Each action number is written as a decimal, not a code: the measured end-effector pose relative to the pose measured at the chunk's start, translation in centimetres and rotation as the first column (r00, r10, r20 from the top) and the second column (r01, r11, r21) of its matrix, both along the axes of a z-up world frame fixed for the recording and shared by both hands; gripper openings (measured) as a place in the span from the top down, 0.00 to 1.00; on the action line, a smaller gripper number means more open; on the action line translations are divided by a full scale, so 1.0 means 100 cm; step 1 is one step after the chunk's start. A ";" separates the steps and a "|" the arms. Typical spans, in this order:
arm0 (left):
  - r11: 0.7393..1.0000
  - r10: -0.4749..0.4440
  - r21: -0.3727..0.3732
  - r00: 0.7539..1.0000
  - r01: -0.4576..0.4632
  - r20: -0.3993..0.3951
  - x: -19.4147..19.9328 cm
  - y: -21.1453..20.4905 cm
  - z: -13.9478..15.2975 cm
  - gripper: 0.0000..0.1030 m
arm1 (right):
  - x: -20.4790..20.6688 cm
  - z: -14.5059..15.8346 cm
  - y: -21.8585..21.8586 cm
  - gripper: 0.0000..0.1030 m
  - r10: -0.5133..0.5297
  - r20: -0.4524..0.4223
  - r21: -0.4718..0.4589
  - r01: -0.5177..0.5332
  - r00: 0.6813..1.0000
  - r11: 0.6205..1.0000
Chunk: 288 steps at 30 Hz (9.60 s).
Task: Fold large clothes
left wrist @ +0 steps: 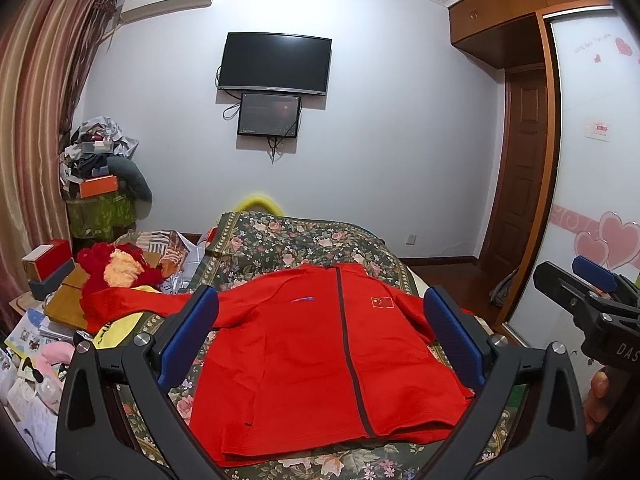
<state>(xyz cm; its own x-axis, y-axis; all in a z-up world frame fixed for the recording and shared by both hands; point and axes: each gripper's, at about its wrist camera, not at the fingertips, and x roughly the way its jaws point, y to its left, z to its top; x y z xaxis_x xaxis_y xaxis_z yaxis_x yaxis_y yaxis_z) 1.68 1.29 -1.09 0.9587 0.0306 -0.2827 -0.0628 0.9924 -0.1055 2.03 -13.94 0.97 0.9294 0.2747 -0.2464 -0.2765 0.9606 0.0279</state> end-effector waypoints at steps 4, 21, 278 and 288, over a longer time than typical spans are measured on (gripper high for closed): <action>1.000 0.001 -0.003 1.000 -0.001 -0.003 0.001 0.000 -0.001 0.00 | 0.001 0.000 0.000 0.00 0.000 -0.002 -0.002 0.000 1.000 1.000; 1.000 0.009 -0.027 0.999 -0.010 -0.040 0.015 0.006 -0.008 0.00 | 0.011 -0.002 0.002 0.00 -0.001 -0.035 -0.016 0.000 0.999 1.000; 0.968 -0.215 -0.050 0.706 0.247 -0.675 0.425 -0.051 -0.208 0.04 | 0.356 -0.047 -0.227 0.96 -0.387 -0.411 0.064 0.450 0.826 0.891; 0.974 -0.194 -0.028 0.765 0.225 -0.614 0.385 -0.002 -0.175 0.04 | 0.337 -0.004 -0.125 0.96 -0.251 -0.308 0.027 0.273 0.918 0.962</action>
<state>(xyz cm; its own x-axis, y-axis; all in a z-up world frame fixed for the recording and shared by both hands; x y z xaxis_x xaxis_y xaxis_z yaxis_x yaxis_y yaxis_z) 40.13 1.11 -18.61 0.5701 -0.1231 -0.8123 0.1113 0.9912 -0.0721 35.73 -26.45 0.61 0.8564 0.0574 -0.5131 0.0161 0.9904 0.1376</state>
